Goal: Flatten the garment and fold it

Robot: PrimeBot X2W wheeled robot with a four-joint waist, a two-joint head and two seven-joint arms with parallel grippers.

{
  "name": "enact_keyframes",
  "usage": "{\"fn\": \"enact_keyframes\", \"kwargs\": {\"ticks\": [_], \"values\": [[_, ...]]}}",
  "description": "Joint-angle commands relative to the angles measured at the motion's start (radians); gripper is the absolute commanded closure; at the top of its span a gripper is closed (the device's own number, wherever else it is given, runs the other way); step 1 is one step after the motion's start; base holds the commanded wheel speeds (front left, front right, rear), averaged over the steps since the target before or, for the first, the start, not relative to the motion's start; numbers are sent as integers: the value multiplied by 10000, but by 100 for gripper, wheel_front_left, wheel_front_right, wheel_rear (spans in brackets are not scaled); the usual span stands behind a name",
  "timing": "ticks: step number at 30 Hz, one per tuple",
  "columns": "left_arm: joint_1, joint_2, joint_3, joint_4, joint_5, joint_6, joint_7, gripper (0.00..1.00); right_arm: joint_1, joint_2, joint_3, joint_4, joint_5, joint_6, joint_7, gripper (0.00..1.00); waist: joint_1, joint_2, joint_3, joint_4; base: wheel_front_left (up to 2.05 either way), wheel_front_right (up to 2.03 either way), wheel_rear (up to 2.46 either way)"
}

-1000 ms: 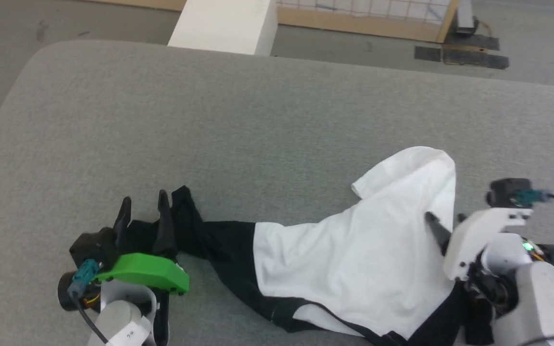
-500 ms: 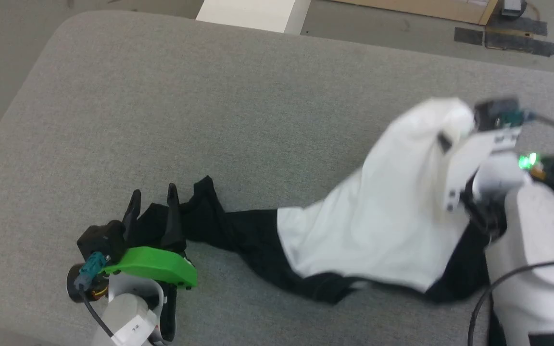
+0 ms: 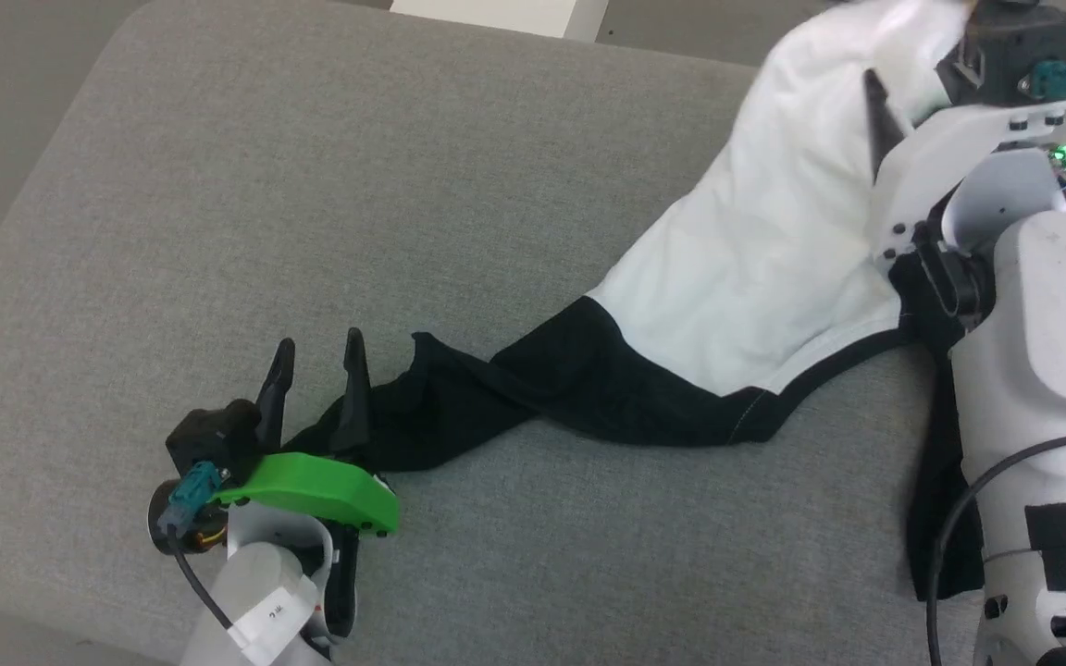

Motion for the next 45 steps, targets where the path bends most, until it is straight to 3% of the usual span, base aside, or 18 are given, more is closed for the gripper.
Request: {"fn": "enact_keyframes", "kwargs": {"ticks": [1, 5, 13, 20, 22, 29, 34, 35, 36, 39, 45], "values": [[-40, -35, 7, 12, 18, 20, -45, 0, 255, -15, -26, 49, 202, -13, -182, 0, -1, 109, -156, -172, 0, 0, 0], [140, -32, -45, 31, 282, -93, -45, 0, 1280, -13, 222, -386, 803, -13, -785, 0, -1, 109, -505, -501, 0, 0, 0], [411, 181, -858, 145, 903, -510, 171, 0, 4555, -11, 916, -3095, 2092, -13, -1714, 0, -1, 109, -1124, -1437, 0, 0, 0], [353, 459, -1988, 405, 1358, -878, 1848, 0, 7015, -10, 830, -4854, 3232, -13, -1469, 0, -1, 109, -1284, -2278, 0, 0, 0], [326, 557, -2016, 503, 1405, -739, 2526, 0, 7364, -10, 922, -5131, 3453, -13, -1366, 0, -1, 109, -1253, -2504, 0, 0, 0], [217, 713, -1376, 725, 1586, 895, 4688, 0, 7763, -9, 1281, -5766, 3629, -13, -1127, 0, -1, 109, -1093, -3085, 0, 0, 0], [226, 995, -1353, 1126, 1597, 1127, 6238, 0, 7764, -9, 1488, -5929, 3801, -13, -1061, 0, -1, 109, -973, -3245, 0, 0, 0], [230, 1078, -1395, 1231, 1573, 1063, 6631, 44, 7765, -9, 1519, -5955, 3796, -13, -1046, 0, -1, 109, -948, -3262, 0, 0, 0], [214, 1145, -1415, 1262, 1555, 1008, 6826, 96, 7766, -9, 1539, -5969, 3811, -13, -1031, 0, -1, 109, -930, -3272, 0, 0, 0], [187, 1436, -1252, 1170, 1413, 903, 6983, 100, 7769, -9, 1553, -5966, 3793, -13, -994, 0, -1, 109, -893, -3285, 0, 0, 0], [27, 2535, 24, 754, 1250, 1482, 5964, 100, 7759, -9, 1503, -6012, 3663, -13, -893, 0, -1, 109, -751, -3280, 0, 0, 0]]}}
